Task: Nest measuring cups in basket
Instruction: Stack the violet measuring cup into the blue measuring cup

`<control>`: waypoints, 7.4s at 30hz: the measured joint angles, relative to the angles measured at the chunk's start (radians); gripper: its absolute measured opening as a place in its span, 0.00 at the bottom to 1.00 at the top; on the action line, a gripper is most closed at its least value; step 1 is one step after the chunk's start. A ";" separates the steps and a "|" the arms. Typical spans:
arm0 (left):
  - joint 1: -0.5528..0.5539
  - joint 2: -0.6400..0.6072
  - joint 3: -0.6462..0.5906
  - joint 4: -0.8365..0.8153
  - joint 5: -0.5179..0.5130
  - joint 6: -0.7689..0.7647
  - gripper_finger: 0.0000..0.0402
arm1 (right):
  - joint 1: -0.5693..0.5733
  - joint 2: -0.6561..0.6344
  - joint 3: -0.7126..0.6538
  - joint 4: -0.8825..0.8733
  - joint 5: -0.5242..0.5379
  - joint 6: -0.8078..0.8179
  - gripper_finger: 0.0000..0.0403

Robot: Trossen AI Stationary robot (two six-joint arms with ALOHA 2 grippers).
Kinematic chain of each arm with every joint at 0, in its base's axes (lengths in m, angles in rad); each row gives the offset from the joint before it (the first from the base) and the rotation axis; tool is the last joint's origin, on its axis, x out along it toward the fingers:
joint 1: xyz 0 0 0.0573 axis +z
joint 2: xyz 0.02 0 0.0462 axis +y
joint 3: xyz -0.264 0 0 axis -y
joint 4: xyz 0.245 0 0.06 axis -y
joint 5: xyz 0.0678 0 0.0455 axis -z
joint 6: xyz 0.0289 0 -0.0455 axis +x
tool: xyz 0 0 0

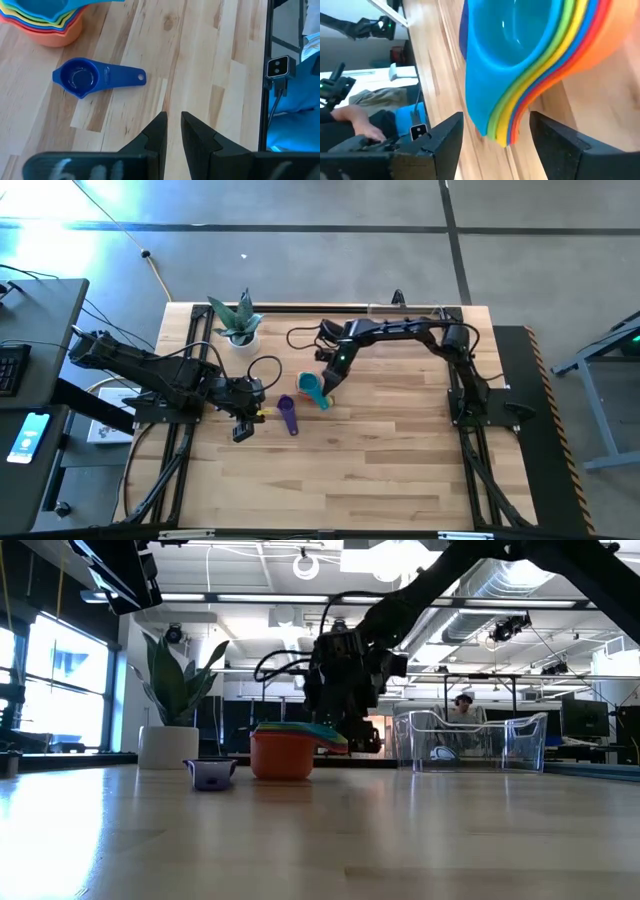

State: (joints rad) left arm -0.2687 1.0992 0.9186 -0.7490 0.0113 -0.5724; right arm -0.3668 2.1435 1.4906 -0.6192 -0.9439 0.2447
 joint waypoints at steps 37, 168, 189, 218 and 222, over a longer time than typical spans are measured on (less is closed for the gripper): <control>0.000 0.000 0.000 0.016 0.000 0.053 0.12 | 0.452 -0.311 0.001 0.109 1.004 0.890 0.55; -0.011 -0.563 -0.001 0.036 -0.135 -0.141 0.12 | 0.452 0.176 0.394 0.252 0.996 0.273 0.52; -0.011 -0.563 -0.001 0.035 -0.135 -0.104 0.12 | 0.478 0.175 0.505 -0.267 1.087 0.334 0.52; -0.010 -0.563 -0.001 0.035 -0.153 -0.105 0.12 | 0.320 0.176 0.491 -0.304 1.092 0.248 0.52; -0.010 -0.563 -0.001 0.035 -0.153 -0.105 0.12 | 0.308 0.176 0.491 -0.305 0.986 0.306 0.52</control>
State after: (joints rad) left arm -0.2791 0.5367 0.9176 -0.7141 -0.1415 -0.6777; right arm -0.0586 2.3192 1.9812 -0.9241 0.0421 0.5505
